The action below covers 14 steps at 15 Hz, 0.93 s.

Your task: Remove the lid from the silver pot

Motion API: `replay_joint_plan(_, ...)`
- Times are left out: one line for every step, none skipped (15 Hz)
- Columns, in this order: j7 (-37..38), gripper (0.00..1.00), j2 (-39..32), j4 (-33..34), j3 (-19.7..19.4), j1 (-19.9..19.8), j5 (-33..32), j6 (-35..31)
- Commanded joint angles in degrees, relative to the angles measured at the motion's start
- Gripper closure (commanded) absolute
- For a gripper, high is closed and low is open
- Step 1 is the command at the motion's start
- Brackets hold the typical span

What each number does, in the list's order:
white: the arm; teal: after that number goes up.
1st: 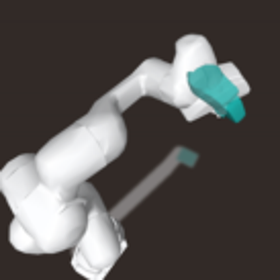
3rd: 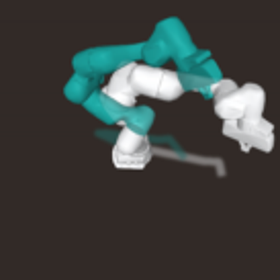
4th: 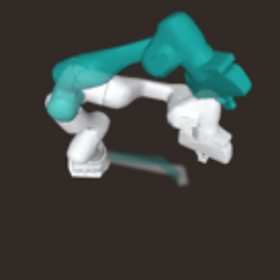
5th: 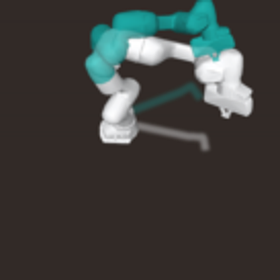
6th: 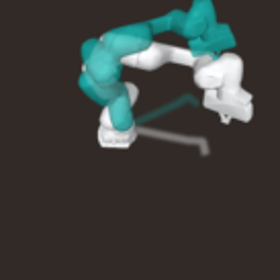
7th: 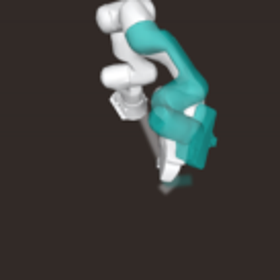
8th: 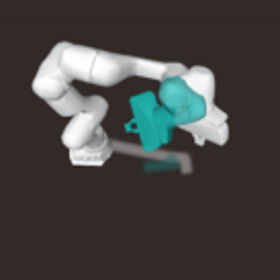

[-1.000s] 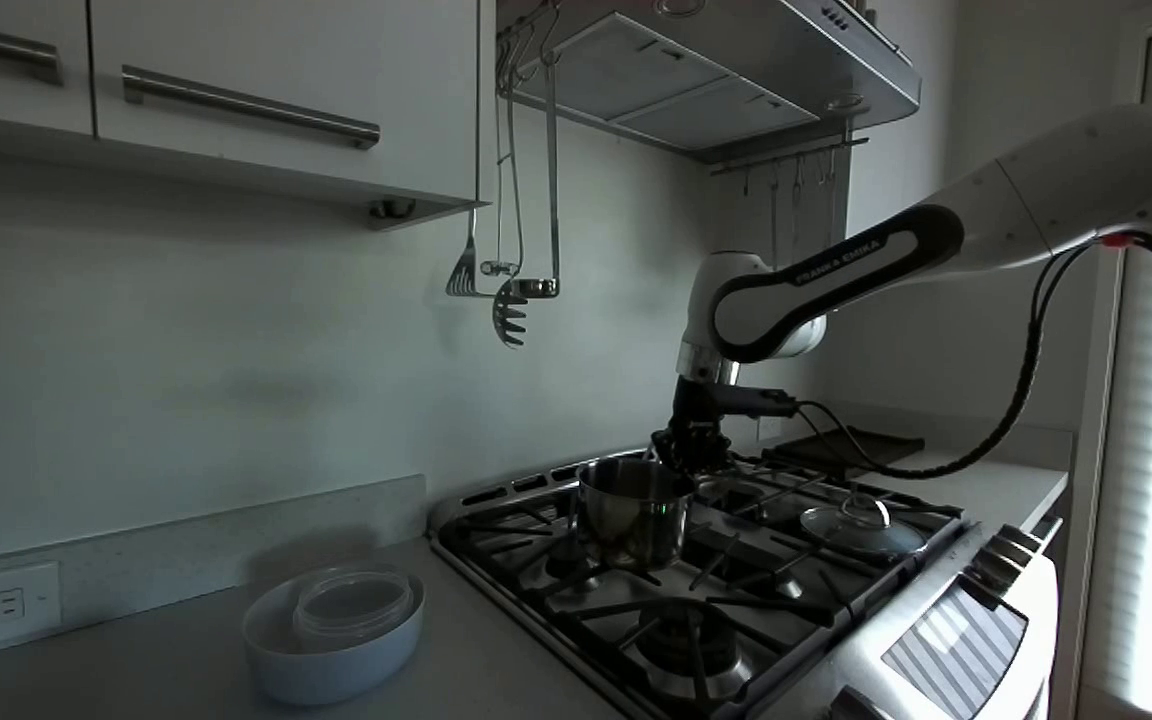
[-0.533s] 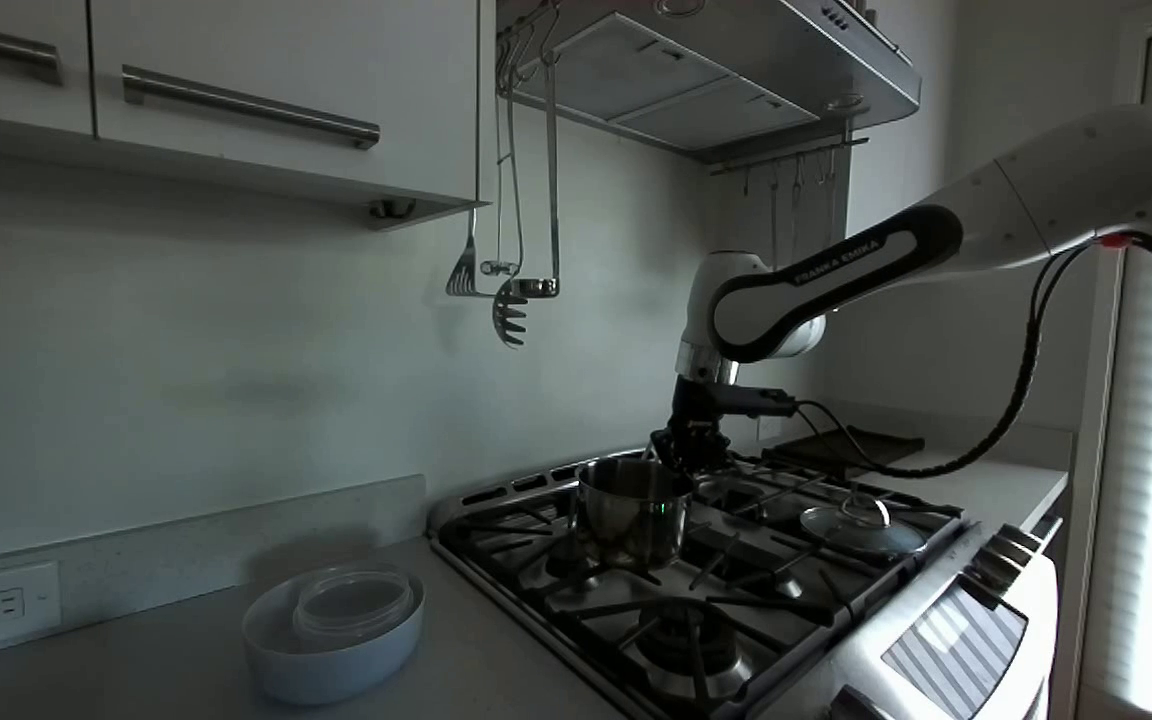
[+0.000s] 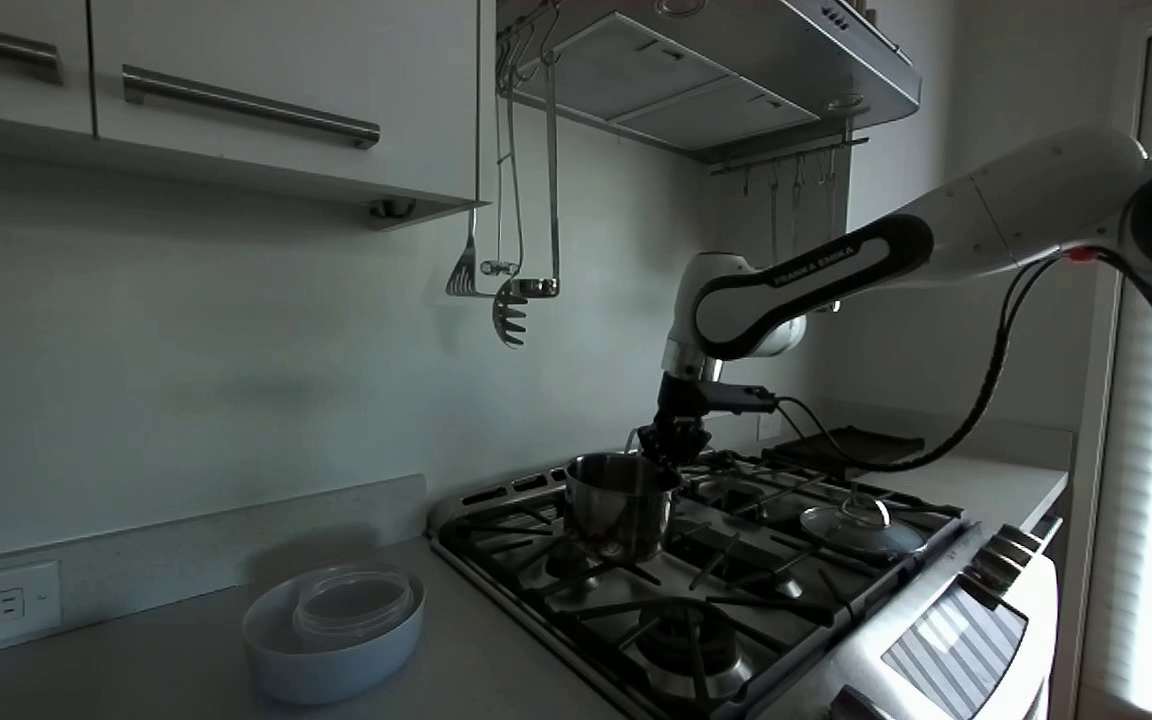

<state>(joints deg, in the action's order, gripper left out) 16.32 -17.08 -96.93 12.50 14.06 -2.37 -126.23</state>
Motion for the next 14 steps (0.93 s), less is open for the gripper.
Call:
replay_joint_plan(-2.9,0.98,-4.53,5.84,-0.99,0.96,0.08,2.08)
replay_joint_plan(-3.4,0.98,-5.18,6.75,-1.0,1.02,0.25,2.43)
replay_joint_plan(-3.8,0.98,-5.86,7.72,-0.98,1.13,0.37,2.94)
replay_joint_plan(-4.03,0.98,-6.44,8.5,-1.0,1.25,0.4,3.32)
replay_joint_plan(-3.92,0.98,-7.09,9.46,-1.06,1.49,0.38,3.77)
replay_joint_plan(-3.5,0.98,-7.66,10.22,-1.18,1.76,0.21,3.91)
replay_joint_plan(-2.69,0.98,-8.26,11.04,-1.36,2.16,-0.04,4.13)
replay_joint_plan(-2.49,0.98,-8.71,11.8,-1.48,2.42,-0.12,4.4)
replay_joint_plan(-2.11,0.98,-9.18,12.47,-1.76,2.82,-0.45,4.81)
replay_joint_plan(-2.03,0.98,-9.55,13.16,-1.99,3.14,-0.6,5.44)
replay_joint_plan(-2.26,0.98,-9.87,13.69,-2.13,3.34,-0.59,5.93)
replay_joint_plan(-2.45,0.98,-10.17,14.22,-2.21,3.51,-0.47,6.29)
replay_joint_plan(-2.64,0.98,-10.47,14.73,-2.27,3.63,-0.36,6.83)
replay_joint_plan(-2.64,0.74,-10.68,15.13,-2.4,3.79,-0.46,7.1)
